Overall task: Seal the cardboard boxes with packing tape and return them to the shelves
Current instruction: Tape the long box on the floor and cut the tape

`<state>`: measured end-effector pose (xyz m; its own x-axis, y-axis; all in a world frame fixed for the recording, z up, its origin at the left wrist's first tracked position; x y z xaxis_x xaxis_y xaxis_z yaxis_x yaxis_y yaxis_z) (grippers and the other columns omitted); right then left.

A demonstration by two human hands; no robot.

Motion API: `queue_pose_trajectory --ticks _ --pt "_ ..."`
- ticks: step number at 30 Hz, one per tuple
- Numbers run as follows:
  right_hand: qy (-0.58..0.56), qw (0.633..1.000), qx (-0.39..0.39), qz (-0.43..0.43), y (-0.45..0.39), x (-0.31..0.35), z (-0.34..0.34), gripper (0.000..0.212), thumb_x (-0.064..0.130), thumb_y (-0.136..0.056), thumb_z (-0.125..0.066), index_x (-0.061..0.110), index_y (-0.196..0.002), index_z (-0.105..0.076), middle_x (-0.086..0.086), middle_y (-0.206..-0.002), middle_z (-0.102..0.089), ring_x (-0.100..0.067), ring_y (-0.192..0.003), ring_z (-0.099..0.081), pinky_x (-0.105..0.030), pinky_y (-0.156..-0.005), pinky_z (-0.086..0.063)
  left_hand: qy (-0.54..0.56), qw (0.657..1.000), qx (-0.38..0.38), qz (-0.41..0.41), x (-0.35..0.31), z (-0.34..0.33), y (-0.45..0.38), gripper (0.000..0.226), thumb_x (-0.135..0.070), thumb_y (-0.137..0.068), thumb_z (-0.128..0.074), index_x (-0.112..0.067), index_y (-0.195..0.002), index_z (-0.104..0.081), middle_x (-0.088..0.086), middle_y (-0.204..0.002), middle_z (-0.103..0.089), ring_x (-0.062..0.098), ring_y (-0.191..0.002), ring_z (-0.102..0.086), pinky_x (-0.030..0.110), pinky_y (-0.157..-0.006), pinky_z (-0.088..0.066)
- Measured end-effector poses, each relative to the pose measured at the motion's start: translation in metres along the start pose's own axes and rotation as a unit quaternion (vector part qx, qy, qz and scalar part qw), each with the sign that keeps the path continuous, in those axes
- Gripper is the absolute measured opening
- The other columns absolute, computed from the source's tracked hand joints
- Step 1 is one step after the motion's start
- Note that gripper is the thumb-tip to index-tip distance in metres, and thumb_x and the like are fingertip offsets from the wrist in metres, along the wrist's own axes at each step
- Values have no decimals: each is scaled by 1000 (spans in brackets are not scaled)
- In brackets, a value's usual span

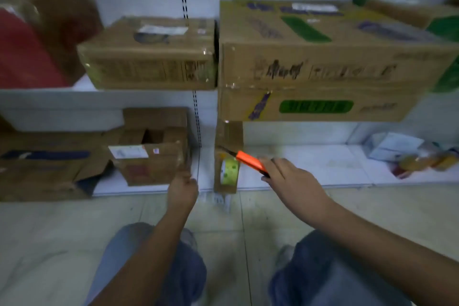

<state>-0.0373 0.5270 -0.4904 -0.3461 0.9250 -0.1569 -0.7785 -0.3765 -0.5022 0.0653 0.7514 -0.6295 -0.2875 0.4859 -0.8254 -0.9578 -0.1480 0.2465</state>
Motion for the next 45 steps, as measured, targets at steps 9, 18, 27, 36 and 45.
queue_pose_trajectory --ticks 9,18,27,36,45 --pt "-213 932 200 -216 -56 -75 -245 57 34 -100 -56 10 -148 -37 -22 -124 -49 -39 -94 -60 -34 -69 -36 33 998 40 21 9 -130 -81 42 -39 -95 -61 -5 -118 -53 16 -114 -67 32 -108 -63 36 -90 -50" --pt "-218 929 215 -208 -85 -81 -329 35 41 -98 -57 13 -118 -54 -13 -110 -57 -31 -94 -57 -33 -69 -35 166 975 105 104 27 -190 -126 34 -13 -96 -59 -10 -114 -30 9 -88 -57 9 -46 -59 19 -39 -46" --pt "-169 946 232 -152 -88 -66 -304 48 45 -101 -48 19 -142 -44 -12 -129 -50 -33 -97 -60 -35 -69 -43 217 960 144 103 58 -196 -119 26 -28 -101 -57 -13 -122 -55 8 -100 -72 18 -69 -72 25 -51 -56" --pt "-98 943 317 -30 -63 -46 -261 41 46 -105 -34 24 -136 -50 -4 -99 -55 -24 -84 -54 -32 -64 -37 205 958 156 127 69 -195 -130 18 -25 -105 -48 -16 -121 -49 -3 -83 -61 3 -39 -61 16 -39 -48" --pt "-30 935 347 -62 -43 -60 -280 35 40 -107 -33 20 -131 -49 0 -77 -48 -24 -69 -54 -30 -59 -39 269 940 166 127 67 -192 -144 30 -21 -103 -53 -6 -129 -54 13 -109 -69 17 -69 -68 24 -50 -55"
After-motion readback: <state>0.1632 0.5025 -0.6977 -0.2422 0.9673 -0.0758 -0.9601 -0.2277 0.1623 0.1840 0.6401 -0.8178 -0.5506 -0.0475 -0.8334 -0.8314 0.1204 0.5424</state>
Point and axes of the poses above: each hand's wrist, its own y-axis away from the middle knuckle, its own z-axis out of the back of the hand, x = y × z, the point moved 10 cm from there along -y, towards the middle knuckle
